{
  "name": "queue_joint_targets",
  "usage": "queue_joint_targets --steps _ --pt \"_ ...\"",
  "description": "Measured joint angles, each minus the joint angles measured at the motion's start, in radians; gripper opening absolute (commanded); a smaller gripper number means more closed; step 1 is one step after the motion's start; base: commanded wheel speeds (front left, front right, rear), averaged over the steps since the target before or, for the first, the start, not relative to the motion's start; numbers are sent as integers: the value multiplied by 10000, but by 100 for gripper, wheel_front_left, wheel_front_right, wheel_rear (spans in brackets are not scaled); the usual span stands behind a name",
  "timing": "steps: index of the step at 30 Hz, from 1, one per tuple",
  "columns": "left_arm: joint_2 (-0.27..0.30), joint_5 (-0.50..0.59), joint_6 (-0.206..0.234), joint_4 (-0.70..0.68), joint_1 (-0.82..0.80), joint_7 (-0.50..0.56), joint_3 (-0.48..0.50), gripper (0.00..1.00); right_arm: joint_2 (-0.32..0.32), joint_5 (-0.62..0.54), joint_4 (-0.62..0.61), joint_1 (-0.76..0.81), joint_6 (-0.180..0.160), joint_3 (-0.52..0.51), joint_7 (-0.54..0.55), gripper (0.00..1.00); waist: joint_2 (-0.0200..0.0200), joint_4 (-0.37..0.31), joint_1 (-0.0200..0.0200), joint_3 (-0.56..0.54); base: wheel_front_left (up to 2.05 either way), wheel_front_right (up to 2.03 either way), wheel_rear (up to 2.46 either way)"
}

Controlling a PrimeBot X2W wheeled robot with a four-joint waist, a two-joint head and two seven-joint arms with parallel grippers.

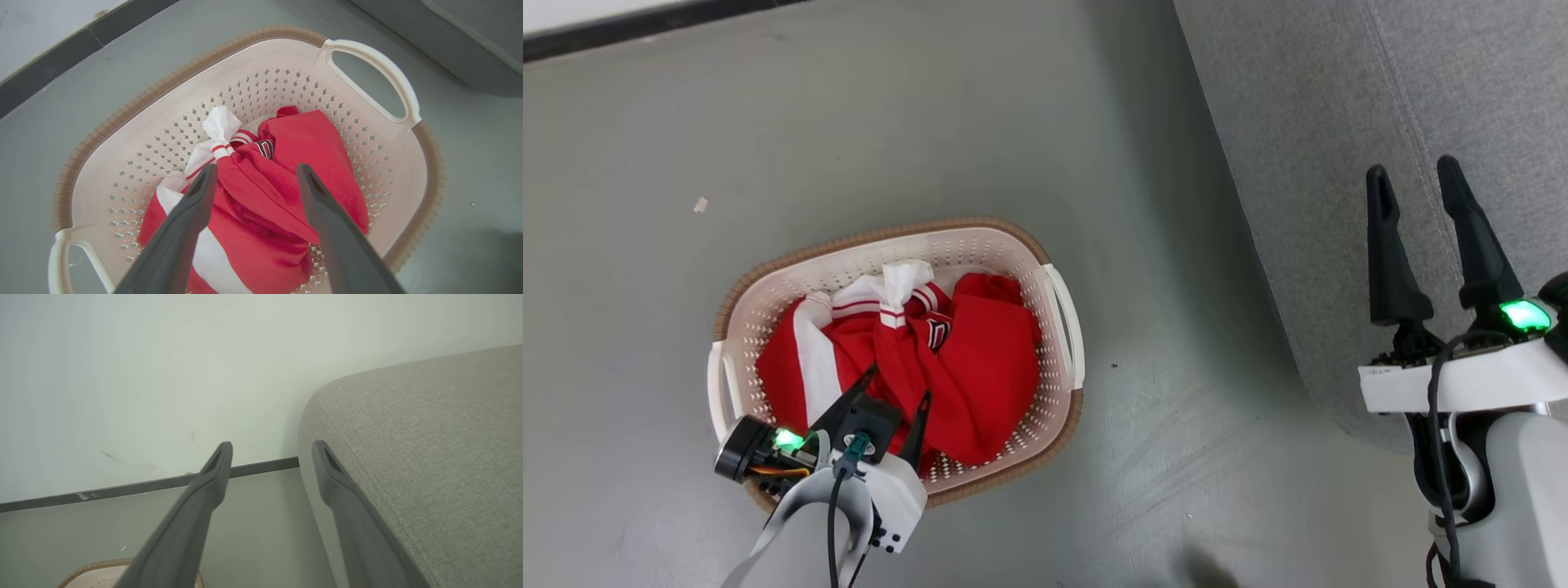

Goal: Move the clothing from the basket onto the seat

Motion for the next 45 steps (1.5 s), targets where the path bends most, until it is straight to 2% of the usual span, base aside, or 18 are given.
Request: queue_joint_targets --steps 8,22,29,35,37,38,39,40,41,42,45 --pt "-4 -226 -219 397 -568 249 58 100 -4 0 -17 -617 0 167 -2 100 0 -230 0 679 0 0 0" --pt "-6 -320 -161 1210 -1273 426 46 100 -10 33 -6 -1251 0 173 -4 100 -1 -517 0 1651 0 0 0" --pt "-6 -295 378 1572 -1754 426 203 100 -8 130 13 -1536 0 153 -15 100 0 -594 0 1968 0 0 0" --pt "-8 -295 504 1956 -2017 428 261 100 -10 130 73 -1642 0 125 -17 100 0 -585 0 2120 0 0 0" --pt "-8 -295 585 2071 -2017 428 245 81 -10 130 98 -1651 0 130 -19 100 0 -581 0 2122 0 0 0" --pt "-10 -295 617 2130 -2017 428 244 57 -10 130 115 -1662 0 146 -19 100 0 -578 -1 2120 0 0 0" --pt "-13 -293 640 2196 -2018 433 247 45 -10 130 140 -1684 0 159 -19 100 0 -576 0 2118 0 0 0" --pt "-19 -293 698 2263 -2018 468 245 29 -10 130 153 -1714 0 167 -19 100 0 -573 0 2116 0 0 0" --pt "-19 -291 708 2318 -2018 481 244 6 -10 130 174 -1759 0 171 -19 100 -1 -572 0 2114 0 0 0" --pt "-17 -293 708 2357 -2018 481 244 0 -10 130 194 -1807 0 171 -19 100 0 -570 -1 2111 0 0 0" --pt "-19 -293 708 2418 -2022 468 244 0 -10 130 232 -1826 0 148 -19 100 0 -571 -1 2094 0 0 0"
